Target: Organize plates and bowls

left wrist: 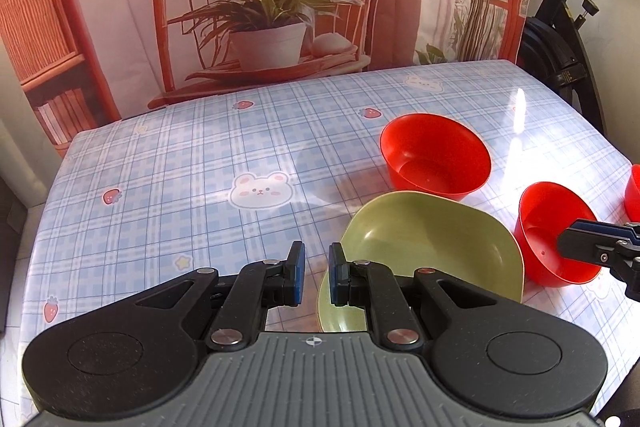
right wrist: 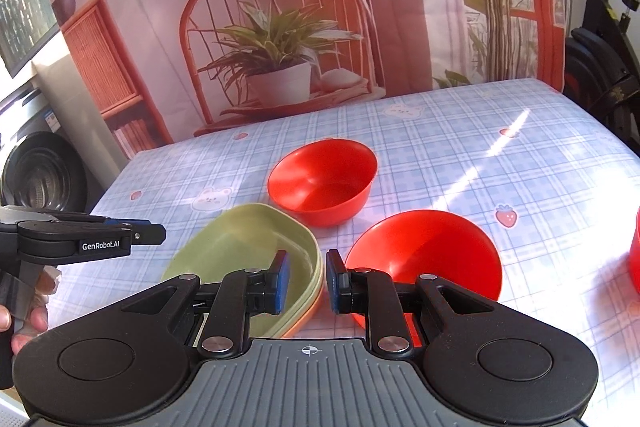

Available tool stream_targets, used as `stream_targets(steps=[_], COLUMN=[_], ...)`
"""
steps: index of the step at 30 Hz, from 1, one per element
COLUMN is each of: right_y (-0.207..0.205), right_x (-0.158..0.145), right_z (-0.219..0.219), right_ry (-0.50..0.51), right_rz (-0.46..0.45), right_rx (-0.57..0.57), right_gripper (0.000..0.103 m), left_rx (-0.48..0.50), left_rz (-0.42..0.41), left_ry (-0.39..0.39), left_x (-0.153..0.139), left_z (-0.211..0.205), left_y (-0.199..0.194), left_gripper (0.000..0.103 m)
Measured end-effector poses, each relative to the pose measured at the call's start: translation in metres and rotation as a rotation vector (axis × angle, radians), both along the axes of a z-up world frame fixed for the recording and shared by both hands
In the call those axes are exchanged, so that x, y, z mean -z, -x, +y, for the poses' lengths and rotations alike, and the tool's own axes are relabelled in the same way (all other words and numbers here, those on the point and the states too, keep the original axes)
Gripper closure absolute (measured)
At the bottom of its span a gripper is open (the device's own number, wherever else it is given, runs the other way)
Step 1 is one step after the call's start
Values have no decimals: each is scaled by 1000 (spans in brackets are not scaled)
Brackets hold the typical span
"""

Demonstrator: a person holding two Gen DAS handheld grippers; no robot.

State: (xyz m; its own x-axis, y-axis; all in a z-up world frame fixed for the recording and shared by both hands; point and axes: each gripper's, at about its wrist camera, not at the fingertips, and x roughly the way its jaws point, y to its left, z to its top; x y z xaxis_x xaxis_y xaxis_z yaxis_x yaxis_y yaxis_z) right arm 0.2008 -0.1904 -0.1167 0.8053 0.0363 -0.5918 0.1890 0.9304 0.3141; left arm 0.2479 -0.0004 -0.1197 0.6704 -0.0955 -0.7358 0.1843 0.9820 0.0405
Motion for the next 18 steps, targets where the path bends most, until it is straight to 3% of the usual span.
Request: stream_targets(steps=[10, 18], right_y=[-17, -66], right_x=[-5, 6], right_z=[-42, -49], right_ry=[37, 16], right_rz=[-20, -2], right_rx=[58, 38], right_gripper=[84, 84], left_rx=[24, 33], left_rz=[-44, -30], left_ry=[72, 104], left_x=[-17, 2], left_z=[-23, -44], left_y=[-26, -62], left_gripper=[89, 85])
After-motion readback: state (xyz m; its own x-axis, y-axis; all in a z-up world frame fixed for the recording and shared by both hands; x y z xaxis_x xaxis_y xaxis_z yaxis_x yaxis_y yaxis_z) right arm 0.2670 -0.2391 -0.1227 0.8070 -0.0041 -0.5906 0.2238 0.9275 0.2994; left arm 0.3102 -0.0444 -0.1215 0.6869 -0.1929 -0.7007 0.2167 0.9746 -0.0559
